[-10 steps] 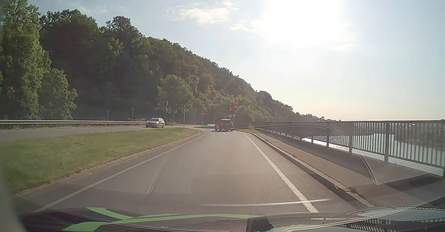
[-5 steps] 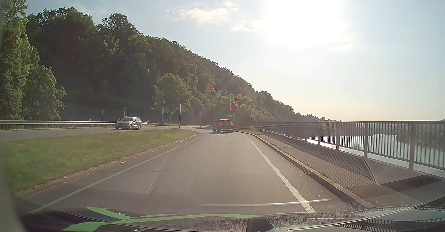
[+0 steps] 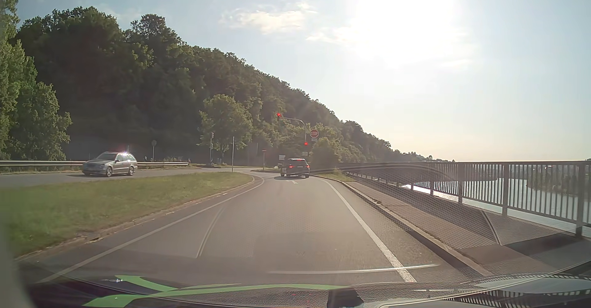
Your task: Follow the waypoints while adhering to traffic rules and regulations
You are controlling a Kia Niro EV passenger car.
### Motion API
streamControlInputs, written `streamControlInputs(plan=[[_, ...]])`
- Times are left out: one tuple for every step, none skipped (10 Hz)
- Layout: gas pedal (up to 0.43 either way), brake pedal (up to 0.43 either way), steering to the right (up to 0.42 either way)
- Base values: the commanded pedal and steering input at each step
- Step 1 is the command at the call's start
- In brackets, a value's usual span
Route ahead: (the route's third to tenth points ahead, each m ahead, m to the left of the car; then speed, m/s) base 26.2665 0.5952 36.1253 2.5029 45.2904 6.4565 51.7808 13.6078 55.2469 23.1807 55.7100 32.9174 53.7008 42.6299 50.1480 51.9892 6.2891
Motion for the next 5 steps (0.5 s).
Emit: streamControlInputs(plan=[[0.000,0.000,0.000],[0.000,0.000,0.000],[0.000,0.000,0.000],[0.000,0.000,-0.002],[0.000,0.000,-0.002]])
